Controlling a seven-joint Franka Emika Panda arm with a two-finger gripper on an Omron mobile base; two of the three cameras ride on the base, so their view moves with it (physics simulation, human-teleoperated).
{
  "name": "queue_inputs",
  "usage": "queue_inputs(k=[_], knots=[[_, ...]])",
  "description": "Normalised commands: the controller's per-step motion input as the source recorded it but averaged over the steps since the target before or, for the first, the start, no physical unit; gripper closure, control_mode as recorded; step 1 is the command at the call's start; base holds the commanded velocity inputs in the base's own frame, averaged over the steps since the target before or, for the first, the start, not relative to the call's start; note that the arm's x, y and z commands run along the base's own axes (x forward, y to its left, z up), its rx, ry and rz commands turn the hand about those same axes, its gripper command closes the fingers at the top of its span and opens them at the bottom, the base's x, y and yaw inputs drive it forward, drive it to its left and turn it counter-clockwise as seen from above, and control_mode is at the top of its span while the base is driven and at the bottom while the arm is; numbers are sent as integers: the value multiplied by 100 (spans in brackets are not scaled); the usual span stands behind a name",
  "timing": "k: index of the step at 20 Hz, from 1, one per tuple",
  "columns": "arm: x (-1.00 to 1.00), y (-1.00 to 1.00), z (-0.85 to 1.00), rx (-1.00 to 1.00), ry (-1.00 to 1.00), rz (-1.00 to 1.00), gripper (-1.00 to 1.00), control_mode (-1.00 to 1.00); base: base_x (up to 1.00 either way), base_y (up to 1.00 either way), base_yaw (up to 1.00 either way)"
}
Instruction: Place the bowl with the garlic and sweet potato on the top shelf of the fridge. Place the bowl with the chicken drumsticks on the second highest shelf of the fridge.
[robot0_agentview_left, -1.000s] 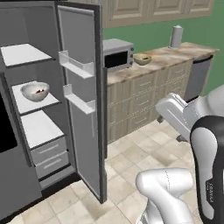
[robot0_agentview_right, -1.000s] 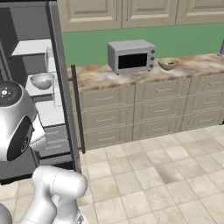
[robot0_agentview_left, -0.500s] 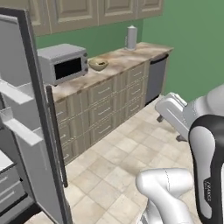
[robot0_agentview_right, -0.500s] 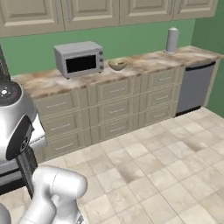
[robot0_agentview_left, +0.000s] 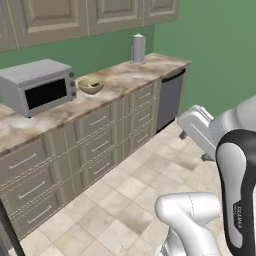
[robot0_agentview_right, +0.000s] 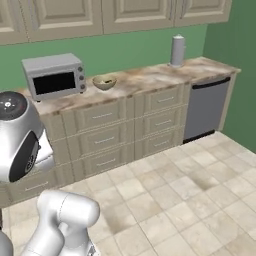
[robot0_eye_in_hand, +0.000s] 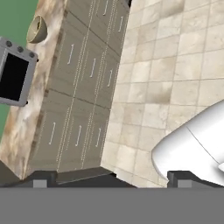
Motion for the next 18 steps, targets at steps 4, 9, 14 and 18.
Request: queue_inputs(k=[4,9,14,18], knots=[[0,0,0,0,0,0,-100,100,100,-15,0],[0,0,0,0,0,0,-100,100,100,-1,0],[0,0,0,0,0,0,-100,100,100,0,0],[0,0,0,0,0,0,-100,100,100,0,0]])
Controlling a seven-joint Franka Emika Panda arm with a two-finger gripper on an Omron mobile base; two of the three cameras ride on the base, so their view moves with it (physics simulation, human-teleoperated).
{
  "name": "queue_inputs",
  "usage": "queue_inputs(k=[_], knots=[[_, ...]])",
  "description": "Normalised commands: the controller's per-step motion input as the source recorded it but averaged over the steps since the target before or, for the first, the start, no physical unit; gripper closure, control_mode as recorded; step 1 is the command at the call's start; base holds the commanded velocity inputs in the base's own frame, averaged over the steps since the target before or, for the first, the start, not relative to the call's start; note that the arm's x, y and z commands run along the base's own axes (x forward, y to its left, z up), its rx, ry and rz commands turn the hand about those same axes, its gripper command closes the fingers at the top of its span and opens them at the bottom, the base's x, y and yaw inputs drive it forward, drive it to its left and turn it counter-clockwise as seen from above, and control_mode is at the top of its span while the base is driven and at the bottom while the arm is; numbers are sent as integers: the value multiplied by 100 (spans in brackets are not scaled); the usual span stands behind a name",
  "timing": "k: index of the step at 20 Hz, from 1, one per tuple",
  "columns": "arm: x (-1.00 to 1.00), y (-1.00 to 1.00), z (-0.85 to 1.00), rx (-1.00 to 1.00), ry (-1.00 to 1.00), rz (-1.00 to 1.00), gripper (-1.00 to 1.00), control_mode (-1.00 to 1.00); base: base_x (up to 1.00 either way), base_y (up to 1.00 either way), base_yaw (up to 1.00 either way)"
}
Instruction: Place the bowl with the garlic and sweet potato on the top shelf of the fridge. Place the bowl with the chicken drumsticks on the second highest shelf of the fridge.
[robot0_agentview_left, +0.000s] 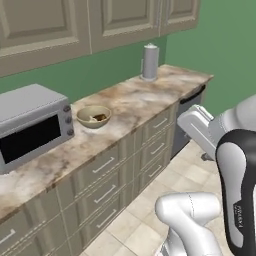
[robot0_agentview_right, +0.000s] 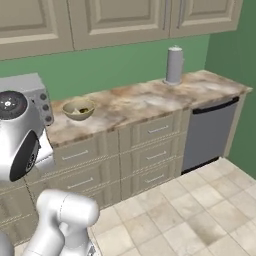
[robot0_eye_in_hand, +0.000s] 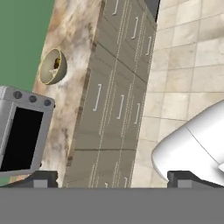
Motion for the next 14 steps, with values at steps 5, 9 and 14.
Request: queue_inputs(k=[5,9,14], knots=[[0,0,0,0,0,0,-100,100,100,-34,1],[0,0,0,0,0,0,-100,100,100,-77,19],[0,0,0,0,0,0,-100,100,96,-54,55]])
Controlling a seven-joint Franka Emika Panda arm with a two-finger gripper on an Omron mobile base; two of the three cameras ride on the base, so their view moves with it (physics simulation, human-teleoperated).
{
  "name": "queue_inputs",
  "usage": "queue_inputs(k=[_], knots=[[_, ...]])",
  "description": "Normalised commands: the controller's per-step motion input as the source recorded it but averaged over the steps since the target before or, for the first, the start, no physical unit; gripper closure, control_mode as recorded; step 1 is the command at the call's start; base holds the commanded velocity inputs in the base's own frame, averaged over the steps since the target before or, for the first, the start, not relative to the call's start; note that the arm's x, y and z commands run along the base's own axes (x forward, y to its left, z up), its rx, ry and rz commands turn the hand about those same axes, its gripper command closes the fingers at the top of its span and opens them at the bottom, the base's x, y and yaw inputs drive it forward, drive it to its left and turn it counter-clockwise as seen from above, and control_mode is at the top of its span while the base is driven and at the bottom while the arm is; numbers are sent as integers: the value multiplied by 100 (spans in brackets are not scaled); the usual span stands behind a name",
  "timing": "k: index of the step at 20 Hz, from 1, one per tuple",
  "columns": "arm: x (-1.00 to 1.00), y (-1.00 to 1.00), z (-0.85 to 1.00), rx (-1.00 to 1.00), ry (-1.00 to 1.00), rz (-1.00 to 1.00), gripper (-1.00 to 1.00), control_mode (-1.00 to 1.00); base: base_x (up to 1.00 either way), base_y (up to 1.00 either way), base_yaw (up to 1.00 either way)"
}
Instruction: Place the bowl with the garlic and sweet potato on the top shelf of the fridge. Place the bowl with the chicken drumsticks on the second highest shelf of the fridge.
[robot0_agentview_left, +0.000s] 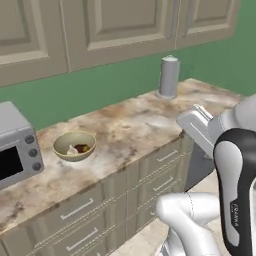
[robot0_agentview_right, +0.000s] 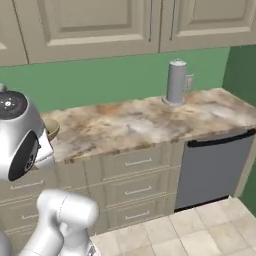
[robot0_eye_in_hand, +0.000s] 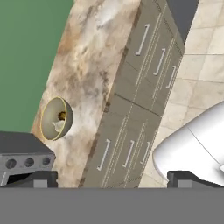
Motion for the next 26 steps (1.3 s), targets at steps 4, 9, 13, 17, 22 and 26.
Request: queue_inputs(k=[4,9,13,17,22,26], knots=[[0,0,0,0,0,0,-100,100,67,-18,76],[0,0,0,0,0,0,-100,100,17,-2,77],[0,0,0,0,0,0,-100,100,1,1,44],[0,0,0,0,0,0,-100,100,52,0,0],[0,0,0,0,0,0,-100,100,88,0,0],[17,-6,-9,-1,0,0,-100,-100,52,0,0]])
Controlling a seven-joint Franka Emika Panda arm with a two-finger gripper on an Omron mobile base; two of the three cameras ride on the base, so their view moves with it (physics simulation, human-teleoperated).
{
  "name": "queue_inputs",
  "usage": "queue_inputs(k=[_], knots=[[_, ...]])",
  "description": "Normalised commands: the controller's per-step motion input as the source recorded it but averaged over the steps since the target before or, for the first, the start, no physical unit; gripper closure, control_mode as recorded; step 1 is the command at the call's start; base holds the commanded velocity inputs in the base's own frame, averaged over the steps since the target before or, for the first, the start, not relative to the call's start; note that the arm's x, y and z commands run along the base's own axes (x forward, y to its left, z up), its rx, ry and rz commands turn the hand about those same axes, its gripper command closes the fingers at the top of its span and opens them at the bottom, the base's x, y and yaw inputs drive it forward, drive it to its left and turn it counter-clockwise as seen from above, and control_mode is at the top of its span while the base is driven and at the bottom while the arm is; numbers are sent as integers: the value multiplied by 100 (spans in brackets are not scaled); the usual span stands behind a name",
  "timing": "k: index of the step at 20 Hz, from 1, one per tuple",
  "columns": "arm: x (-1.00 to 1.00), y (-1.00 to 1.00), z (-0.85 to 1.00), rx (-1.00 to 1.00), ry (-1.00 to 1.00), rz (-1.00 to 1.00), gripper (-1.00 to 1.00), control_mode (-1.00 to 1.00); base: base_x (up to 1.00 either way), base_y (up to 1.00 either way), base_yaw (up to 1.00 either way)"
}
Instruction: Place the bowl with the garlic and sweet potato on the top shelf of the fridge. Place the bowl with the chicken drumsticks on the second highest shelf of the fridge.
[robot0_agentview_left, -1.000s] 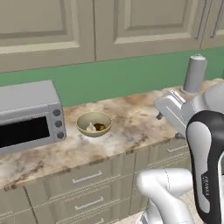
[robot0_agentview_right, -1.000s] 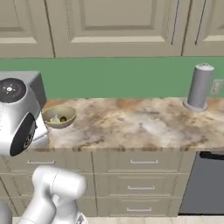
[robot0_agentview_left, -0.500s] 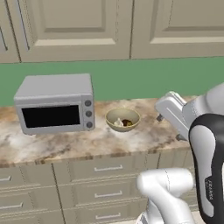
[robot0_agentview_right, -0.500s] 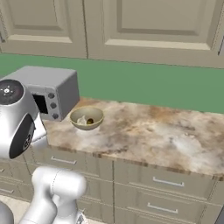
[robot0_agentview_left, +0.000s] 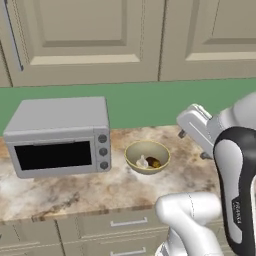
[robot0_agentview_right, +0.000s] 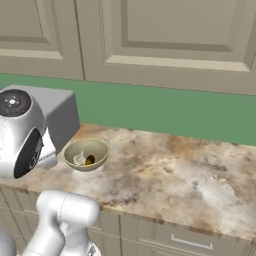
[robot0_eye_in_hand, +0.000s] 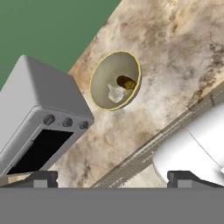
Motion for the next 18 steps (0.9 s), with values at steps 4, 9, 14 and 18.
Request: queue_inputs(k=[4,9,14,18], knots=[[95,-68,-79,-2,18,0,-100,-100,0,0,0],[98,-94,-95,0,24,0,-100,-100,0,0,0],[86,-24,-76,-2,7,0,-100,-100,0,0,0],[46,10,-37,0,0,0,-100,-100,0,0,0]])
